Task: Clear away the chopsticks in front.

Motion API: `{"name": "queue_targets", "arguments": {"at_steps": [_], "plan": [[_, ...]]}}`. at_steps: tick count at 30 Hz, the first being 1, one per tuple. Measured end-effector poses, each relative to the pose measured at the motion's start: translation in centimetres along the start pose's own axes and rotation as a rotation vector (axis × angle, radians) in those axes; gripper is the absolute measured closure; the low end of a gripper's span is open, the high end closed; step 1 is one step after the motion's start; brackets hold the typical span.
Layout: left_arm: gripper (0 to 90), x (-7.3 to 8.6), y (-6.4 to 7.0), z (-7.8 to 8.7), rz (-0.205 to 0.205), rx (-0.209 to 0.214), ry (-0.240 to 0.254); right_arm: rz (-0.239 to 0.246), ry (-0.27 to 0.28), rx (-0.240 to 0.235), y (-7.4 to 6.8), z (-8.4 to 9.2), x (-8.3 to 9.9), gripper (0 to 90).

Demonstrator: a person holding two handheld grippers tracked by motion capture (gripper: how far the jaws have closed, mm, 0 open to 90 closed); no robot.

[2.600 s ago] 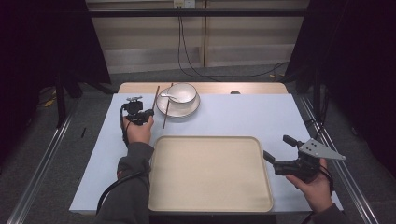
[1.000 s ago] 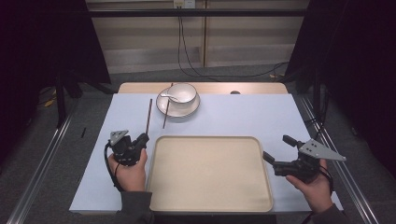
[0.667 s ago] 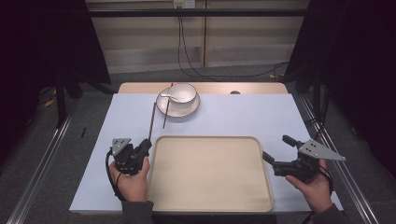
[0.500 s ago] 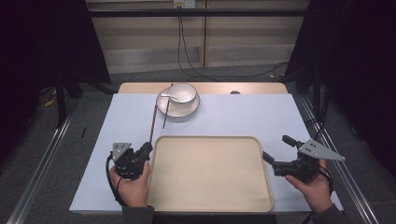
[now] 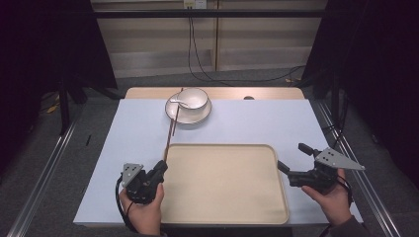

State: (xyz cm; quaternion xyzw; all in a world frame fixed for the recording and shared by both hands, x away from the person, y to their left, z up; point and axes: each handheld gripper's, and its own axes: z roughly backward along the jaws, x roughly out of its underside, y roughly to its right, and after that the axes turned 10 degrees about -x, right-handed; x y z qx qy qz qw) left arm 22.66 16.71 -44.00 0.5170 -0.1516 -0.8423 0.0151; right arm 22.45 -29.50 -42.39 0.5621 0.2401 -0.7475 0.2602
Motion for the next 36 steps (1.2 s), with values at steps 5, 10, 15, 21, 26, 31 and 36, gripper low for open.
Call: {"name": "queue_targets", "arguments": {"at_steps": [5, 10, 15, 21, 26, 31, 36], "plan": [[85.5, 0.5, 0.3, 0.6, -0.007, 0.022, 0.001, -0.001, -0.004, 0.009, -0.1, -0.1, 0.0, 3.5], [85.5, 1.4, 0.6, 0.6, -0.023, 0.033, -0.035, 0.003, -0.004, -0.001, -0.1, 0.0, 0.0, 3.6], [85.4, 2.1, 0.9, 0.2, -0.048, 0.034, -0.08, 0.0, -0.003, 0.007, -0.1, 0.0, 0.0, 3.6], [85.4, 2.1, 1.0, 0.2, -0.063, 0.03, -0.103, 0.003, -0.005, 0.001, -0.1, -0.1, 0.0, 3.6], [85.3, 2.3, 1.1, 0.0, -0.066, 0.03, -0.125, 0.003, -0.004, 0.004, -0.1, 0.0, 0.0, 3.6], [85.3, 2.3, 1.1, -0.3, -0.065, 0.026, -0.133, 0.003, -0.006, -0.001, -0.1, -0.1, 0.0, 3.6], [85.2, 2.4, 1.2, -0.5, -0.079, 0.015, -0.146, 0.001, -0.006, 0.005, -0.1, -0.1, 0.0, 3.6]]}}
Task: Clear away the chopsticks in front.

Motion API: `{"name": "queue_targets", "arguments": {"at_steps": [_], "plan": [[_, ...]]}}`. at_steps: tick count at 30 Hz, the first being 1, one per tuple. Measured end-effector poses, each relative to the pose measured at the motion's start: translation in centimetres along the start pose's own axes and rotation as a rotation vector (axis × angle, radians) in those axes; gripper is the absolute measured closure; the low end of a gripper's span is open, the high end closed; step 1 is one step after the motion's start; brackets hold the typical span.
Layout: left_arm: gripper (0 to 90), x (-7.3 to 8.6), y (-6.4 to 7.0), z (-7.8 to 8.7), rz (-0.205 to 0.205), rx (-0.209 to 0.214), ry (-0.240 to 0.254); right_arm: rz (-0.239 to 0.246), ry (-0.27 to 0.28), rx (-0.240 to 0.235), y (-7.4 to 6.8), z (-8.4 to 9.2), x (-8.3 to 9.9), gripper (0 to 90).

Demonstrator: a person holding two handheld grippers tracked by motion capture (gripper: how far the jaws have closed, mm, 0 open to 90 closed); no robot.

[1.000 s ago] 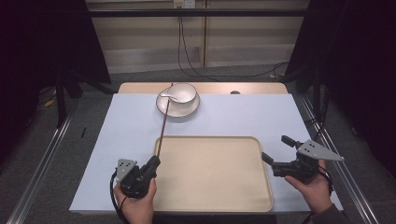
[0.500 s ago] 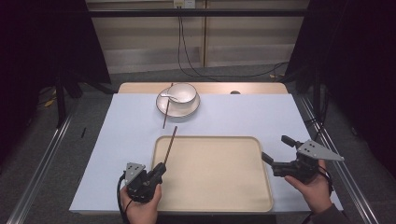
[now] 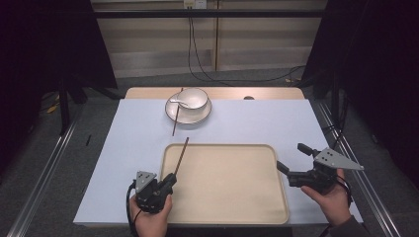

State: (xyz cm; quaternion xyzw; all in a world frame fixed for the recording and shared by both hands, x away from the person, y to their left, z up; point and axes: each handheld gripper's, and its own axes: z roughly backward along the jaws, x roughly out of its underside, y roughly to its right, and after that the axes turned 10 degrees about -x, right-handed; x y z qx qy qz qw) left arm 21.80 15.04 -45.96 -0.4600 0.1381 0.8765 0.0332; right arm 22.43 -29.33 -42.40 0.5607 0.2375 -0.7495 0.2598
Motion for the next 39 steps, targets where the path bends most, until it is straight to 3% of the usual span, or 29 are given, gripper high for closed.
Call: {"name": "queue_targets", "arguments": {"at_steps": [14, 19, 22, 28, 32, 39], "plan": [[82.9, -0.1, 0.1, -0.8, -0.015, -0.011, -0.023, 0.0, -0.001, -0.003, 0.0, 0.0, 0.0, 3.6], [80.6, -0.2, 0.0, -0.9, -0.021, -0.006, -0.019, 0.0, -0.001, -0.002, 0.0, 0.0, 0.0, 3.6], [74.8, -0.5, 0.0, -0.8, -0.017, 0.002, 0.011, -0.003, -0.001, 0.0, 0.0, 0.0, 0.0, 3.6], [64.6, -2.2, -0.2, -0.8, -0.017, 0.022, 0.07, 0.002, 0.0, -0.004, 0.0, 0.0, 0.0, 3.6], [54.7, -4.4, -0.5, -1.4, -0.029, 0.047, 0.108, 0.003, 0.0, -0.005, 0.0, 0.1, 0.0, 3.6], [44.7, -7.2, -1.1, -2.6, -0.031, 0.052, 0.136, 0.004, 0.002, -0.001, 0.1, 0.1, 0.0, 3.6]]}}
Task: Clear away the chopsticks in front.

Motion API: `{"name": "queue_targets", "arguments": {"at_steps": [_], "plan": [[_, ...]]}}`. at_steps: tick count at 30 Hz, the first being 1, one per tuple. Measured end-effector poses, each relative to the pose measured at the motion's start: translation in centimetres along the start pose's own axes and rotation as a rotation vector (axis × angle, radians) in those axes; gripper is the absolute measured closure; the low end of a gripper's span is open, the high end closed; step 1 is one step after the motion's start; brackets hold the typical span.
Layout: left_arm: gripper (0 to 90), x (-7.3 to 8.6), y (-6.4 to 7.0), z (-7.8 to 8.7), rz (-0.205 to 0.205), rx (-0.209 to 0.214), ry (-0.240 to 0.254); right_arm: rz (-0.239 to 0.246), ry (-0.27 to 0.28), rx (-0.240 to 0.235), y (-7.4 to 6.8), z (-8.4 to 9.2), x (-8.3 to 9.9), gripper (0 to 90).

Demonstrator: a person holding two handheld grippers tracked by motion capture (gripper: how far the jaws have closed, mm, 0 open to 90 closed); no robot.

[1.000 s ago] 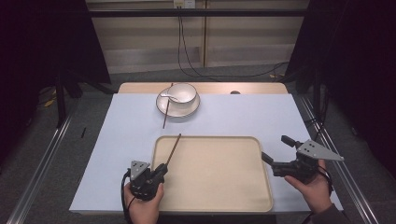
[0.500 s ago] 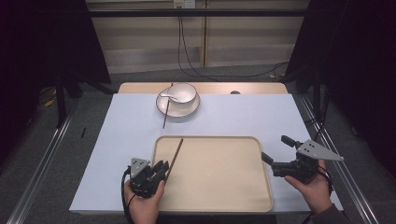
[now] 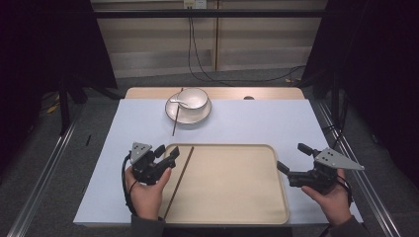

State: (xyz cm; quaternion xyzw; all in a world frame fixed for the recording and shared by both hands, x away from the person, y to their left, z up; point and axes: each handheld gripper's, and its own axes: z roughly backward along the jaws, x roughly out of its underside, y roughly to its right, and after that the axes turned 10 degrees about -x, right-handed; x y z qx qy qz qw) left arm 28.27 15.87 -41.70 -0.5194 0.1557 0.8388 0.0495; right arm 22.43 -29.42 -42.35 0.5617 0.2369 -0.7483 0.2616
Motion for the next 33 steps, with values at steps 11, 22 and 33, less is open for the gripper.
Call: {"name": "queue_targets", "arguments": {"at_steps": [11, 22, 33], "plan": [[34.0, -1.9, -1.8, -4.3, -0.039, -0.053, 0.023, 0.002, -0.003, -0.006, 0.0, 0.0, 0.0, 3.8], [28.9, -3.2, -3.2, -8.1, -0.06, -0.083, 0.021, -0.004, -0.003, -0.001, 0.0, 0.0, 0.0, 3.9], [25.1, -4.4, -3.9, -11.5, -0.051, -0.05, 0.005, -0.006, 0.001, -0.008, 0.1, 0.0, 0.0, 3.9]]}}
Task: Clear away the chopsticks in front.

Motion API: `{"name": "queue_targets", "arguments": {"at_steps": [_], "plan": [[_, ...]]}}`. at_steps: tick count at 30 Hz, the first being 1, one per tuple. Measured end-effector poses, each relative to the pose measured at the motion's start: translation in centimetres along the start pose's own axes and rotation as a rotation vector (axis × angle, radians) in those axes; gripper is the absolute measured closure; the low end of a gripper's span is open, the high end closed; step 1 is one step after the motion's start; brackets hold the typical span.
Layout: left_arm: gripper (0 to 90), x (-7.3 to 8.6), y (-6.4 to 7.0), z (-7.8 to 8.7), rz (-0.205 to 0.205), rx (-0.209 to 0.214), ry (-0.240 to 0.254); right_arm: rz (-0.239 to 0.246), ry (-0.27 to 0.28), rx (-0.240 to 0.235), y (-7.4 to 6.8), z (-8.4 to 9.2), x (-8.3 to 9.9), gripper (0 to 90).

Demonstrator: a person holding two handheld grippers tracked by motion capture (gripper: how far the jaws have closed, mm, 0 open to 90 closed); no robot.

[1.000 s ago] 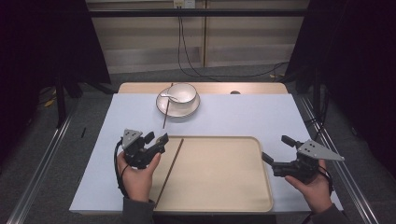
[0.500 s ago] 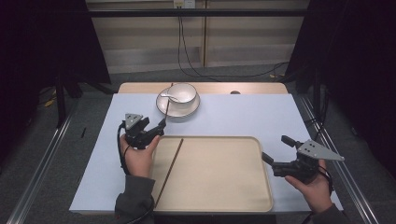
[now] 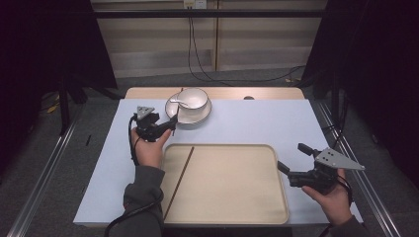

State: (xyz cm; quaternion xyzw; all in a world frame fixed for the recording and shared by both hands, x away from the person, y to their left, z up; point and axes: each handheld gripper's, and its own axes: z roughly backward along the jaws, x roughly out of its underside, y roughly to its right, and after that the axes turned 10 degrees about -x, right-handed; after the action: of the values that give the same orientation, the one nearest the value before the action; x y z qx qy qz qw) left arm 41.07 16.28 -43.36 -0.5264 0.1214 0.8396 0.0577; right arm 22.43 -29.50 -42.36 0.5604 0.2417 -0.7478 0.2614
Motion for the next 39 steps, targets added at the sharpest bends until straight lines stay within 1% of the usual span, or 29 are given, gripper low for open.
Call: {"name": "queue_targets", "arguments": {"at_steps": [1, 2, 3, 4, 5, 6, 7, 8, 10, 15, 16, 18, 19, 20, 21, 22, 23, 24, 26, 27, 29, 31, 33, 34, 38, 39], "plan": [[25.1, 0.0, 0.0, -0.2, -0.003, -0.003, -0.001, 0.001, 0.001, -0.001, 0.0, 0.0, 0.0, 3.9], [24.8, 0.0, -0.1, -0.7, -0.008, 0.004, -0.006, 0.005, 0.001, 0.0, 0.0, 0.0, 0.0, 3.9], [24.6, 0.0, -0.1, -1.3, -0.009, -0.009, -0.02, 0.001, -0.002, 0.001, 0.0, 0.0, 0.0, 3.9], [24.5, 0.0, -0.1, -1.3, -0.009, -0.009, -0.02, 0.001, -0.002, 0.001, 0.0, 0.0, 0.0, 3.9], [24.6, 0.1, -0.3, -1.8, -0.013, -0.004, -0.025, 0.001, -0.002, 0.003, 0.0, 0.0, 0.0, 3.9], [24.6, 0.1, -0.3, -2.1, -0.019, -0.014, -0.032, 0.001, -0.002, 0.003, 0.0, 0.0, 0.0, 3.9], [24.6, 0.1, -0.4, -2.5, -0.025, -0.011, -0.033, 0.003, -0.001, 0.0, 0.0, 0.0, 0.0, 3.9], [24.6, 0.0, -0.5, -2.7, -0.034, -0.019, -0.037, 0.003, 0.001, -0.001, 0.1, 0.0, 0.0, 3.9], [24.6, 0.1, -0.6, -3.4, -0.049, -0.021, -0.055, 0.001, -0.002, 0.001, 0.1, 0.0, 0.0, 3.9], [25.7, 0.5, -1.0, -4.8, -0.065, -0.033, -0.076, 0.001, -0.002, 0.001, 0.1, 0.0, 0.0, 3.9], [27.2, 0.6, -1.0, -5.2, -0.059, -0.032, -0.084, -0.001, -0.002, -0.001, 0.1, 0.0, 0.0, 3.9], [28.1, 0.7, -1.1, -5.4, -0.064, -0.039, -0.089, 0.0, -0.001, -0.001, 0.1, 0.0, 0.0, 3.9], [33.2, 0.7, -1.1, -5.6, -0.072, -0.038, -0.09, -0.001, -0.007, -0.002, 0.1, 0.0, 0.0, 3.9], [33.2, 0.8, -1.1, -5.8, -0.073, -0.039, -0.091, -0.001, -0.007, -0.002, 0.1, 0.0, 0.0, 3.9], [38.3, 0.8, -1.1, -5.9, -0.071, -0.044, -0.089, 0.001, -0.008, 0.0, 0.1, 0.0, 0.1, 3.9], [38.3, 0.8, -1.1, -6.0, -0.076, -0.049, -0.092, 0.001, -0.008, 0.0, 0.1, 0.0, 0.1, 3.9], [43.1, 0.7, -1.0, -6.2, -0.08, -0.053, -0.102, -0.001, -0.006, 0.002, 0.0, 0.0, 0.1, 3.9], [43.1, 0.7, -0.9, -6.4, -0.079, -0.046, -0.104, -0.001, -0.006, 0.002, 0.0, 0.0, 0.1, 3.9], [49.2, 0.7, -0.7, -6.8, -0.088, -0.048, -0.122, 0.002, -0.009, 0.0, 0.1, -0.1, 0.1, 3.9], [50.9, 0.6, -0.6, -7.0, -0.094, -0.048, -0.128, 0.002, -0.011, 0.002, 0.1, -0.1, 0.1, 3.9], [53.9, 0.6, -0.5, -7.4, -0.099, -0.061, -0.146, 0.003, -0.008, 0.0, 0.1, -0.1, 0.1, 3.9], [56.3, 0.5, -0.4, -7.7, -0.086, -0.07, -0.153, -0.002, -0.009, 0.003, 0.1, -0.1, 0.1, 3.9], [60.8, 0.5, -0.4, -7.9, -0.105, -0.078, -0.157, 0.002, -0.008, -0.003, 0.1, -0.1, 0.1, 4.1], [61.9, 0.5, -0.3, -8.1, -0.104, -0.078, -0.157, 0.003, -0.009, -0.004, 0.1, 0.0, 0.1, 4.1], [65.3, 0.2, -0.1, -8.6, -0.121, -0.087, -0.19, -0.002, -0.008, -0.008, 0.2, 0.0, 0.1, 4.1], [66.8, 0.1, 0.1, -8.7, -0.112, -0.094, -0.193, -0.003, -0.007, -0.009, 0.2, 0.0, 0.1, 4.1]]}}
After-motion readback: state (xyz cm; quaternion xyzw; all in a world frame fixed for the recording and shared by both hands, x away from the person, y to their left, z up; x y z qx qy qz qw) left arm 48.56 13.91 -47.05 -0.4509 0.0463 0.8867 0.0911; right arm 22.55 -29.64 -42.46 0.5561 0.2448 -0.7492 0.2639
